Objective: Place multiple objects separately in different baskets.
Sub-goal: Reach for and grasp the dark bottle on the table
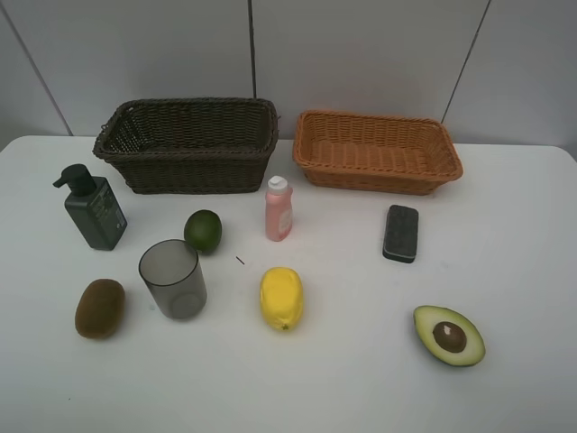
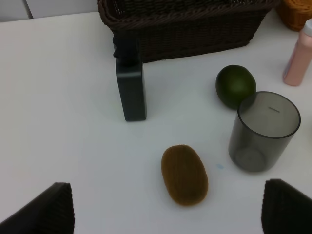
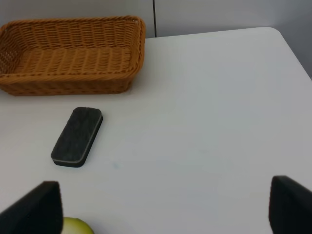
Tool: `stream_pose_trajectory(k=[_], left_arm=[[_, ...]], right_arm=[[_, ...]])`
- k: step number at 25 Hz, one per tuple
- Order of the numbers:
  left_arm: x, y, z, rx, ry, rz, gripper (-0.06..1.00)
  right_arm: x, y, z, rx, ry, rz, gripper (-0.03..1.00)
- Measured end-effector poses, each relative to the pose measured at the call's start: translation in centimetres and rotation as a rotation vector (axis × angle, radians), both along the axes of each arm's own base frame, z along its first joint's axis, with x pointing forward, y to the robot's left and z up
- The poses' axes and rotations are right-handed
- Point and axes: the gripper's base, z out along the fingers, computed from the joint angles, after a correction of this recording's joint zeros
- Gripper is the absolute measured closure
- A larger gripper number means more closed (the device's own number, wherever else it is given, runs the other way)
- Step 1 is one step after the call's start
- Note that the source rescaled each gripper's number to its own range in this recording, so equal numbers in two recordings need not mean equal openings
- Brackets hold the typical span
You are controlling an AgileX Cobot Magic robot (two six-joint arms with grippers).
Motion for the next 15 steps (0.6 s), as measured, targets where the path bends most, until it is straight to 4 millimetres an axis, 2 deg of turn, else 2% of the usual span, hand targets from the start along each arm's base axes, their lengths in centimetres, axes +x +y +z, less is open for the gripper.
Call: stream_pose_trajectory(k=[15], left_arm=[[0.00,0.00,0.00,0.000,0.000,0.000,-0.05]], right_arm=[[0.00,0.00,0.00,0.000,0.000,0.000,-0.03]])
